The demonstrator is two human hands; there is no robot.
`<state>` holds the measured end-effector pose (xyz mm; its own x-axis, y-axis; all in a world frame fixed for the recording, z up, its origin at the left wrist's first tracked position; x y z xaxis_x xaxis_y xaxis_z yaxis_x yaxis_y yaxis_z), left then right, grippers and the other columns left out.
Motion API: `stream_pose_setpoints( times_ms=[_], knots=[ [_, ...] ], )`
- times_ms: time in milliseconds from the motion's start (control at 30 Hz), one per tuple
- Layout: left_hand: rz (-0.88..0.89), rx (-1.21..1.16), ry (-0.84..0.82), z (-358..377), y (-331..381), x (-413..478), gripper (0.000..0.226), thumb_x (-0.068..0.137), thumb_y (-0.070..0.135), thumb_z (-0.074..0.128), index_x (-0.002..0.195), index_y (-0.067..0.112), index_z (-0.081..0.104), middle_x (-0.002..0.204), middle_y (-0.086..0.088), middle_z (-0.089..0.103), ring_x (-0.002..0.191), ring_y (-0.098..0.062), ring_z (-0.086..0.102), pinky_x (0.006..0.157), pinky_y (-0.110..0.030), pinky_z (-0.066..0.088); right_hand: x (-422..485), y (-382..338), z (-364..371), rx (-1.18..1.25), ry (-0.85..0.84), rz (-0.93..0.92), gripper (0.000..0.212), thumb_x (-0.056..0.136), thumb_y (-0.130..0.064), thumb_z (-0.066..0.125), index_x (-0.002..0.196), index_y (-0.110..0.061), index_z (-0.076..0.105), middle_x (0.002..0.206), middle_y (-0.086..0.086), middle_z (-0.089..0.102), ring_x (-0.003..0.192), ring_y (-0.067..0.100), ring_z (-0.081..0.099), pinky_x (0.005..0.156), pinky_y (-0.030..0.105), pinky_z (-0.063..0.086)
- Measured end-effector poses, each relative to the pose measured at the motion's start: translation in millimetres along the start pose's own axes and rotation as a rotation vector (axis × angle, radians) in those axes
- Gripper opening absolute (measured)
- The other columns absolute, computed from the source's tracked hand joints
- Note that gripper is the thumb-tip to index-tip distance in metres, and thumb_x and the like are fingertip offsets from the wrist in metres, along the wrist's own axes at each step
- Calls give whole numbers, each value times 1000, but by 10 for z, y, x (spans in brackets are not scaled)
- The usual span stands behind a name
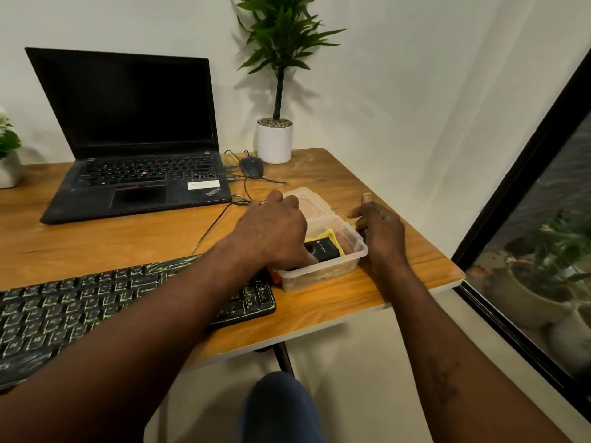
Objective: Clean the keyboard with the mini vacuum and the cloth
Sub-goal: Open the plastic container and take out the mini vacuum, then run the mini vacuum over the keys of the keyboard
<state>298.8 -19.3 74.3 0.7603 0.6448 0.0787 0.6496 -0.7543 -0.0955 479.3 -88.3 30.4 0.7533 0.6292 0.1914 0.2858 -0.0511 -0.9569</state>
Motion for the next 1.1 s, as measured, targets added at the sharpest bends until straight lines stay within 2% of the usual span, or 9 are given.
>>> stream_pose_setpoints(
  times_ms=[200,367,433,500,633,733,833,967,1100],
  knots=[
    [-101,-180,225,-208,-121,-133,69,71,81,67,116,30,74,127,5,49,122,-18,38,99,-43,39,-30,-23,-68,97,36,-13,42,102,-54,53,81,-25,76,73,1,70,76,26,69,76,56,62],
    [-162,-312,353,-332,-215,-398,68,71,80,70,120,33,70,137,9,46,130,-16,35,105,-42,37,-268,-209,-215,15,199,-301,32,101,-51,55,88,-26,68,84,-3,69,80,21,66,76,51,59],
    [-175,-345,403,-358,-227,-540,67,71,78,72,120,33,69,136,9,47,130,-16,36,107,-42,39,-535,-375,-254,-47,249,-487,24,99,-46,58,101,-24,67,92,-3,68,84,16,64,74,42,58],
    [-197,-376,452,-387,-242,-704,66,71,74,72,121,31,66,135,8,49,128,-16,39,107,-42,42,-825,-529,-192,-64,195,-563,36,95,-45,64,119,-18,63,101,-4,67,90,8,64,74,21,54],
    [-234,-436,524,-475,-238,-1009,60,72,68,69,118,32,60,118,10,62,107,-14,54,94,-38,52,-1201,-816,-57,-1,56,-400,61,91,-46,73,140,-22,48,107,-13,66,93,-5,67,70,7,51],
    [-272,-490,544,-543,-266,-1223,53,73,67,67,114,33,56,95,14,64,89,-13,60,82,-38,56,-1362,-927,153,119,-160,-197,57,89,-45,74,138,-33,48,111,-7,69,93,0,71,65,13,55],
    [-301,-490,585,-579,-302,-1404,49,76,63,68,112,32,56,89,14,63,83,-12,58,79,-36,53,-1536,-958,393,221,-342,-86,39,94,-32,73,130,-34,57,110,-2,76,97,13,75,71,30,63],
    [-320,-468,610,-541,-388,-1593,48,75,62,66,110,31,56,91,12,66,80,-13,56,77,-35,50,-1707,-1002,573,367,-403,-29,37,96,-14,70,129,-26,58,106,-2,78,101,20,76,89,47,62],
    [-325,-417,633,-481,-491,-1780,48,76,64,60,110,30,56,88,13,61,78,-10,44,75,-31,41,-1870,-984,751,437,-437,23,39,96,-10,69,131,-21,58,105,6,79,97,25,76,91,53,60]
  ],
)
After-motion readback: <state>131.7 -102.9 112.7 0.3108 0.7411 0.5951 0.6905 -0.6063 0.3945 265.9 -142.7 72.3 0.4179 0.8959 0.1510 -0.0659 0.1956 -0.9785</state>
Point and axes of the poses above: each hand's wrist, its own x-axis towards the middle knuckle, its own z-axis out of the palm, y = z × x, the point moved 8 cm from there along x, towards the middle knuckle
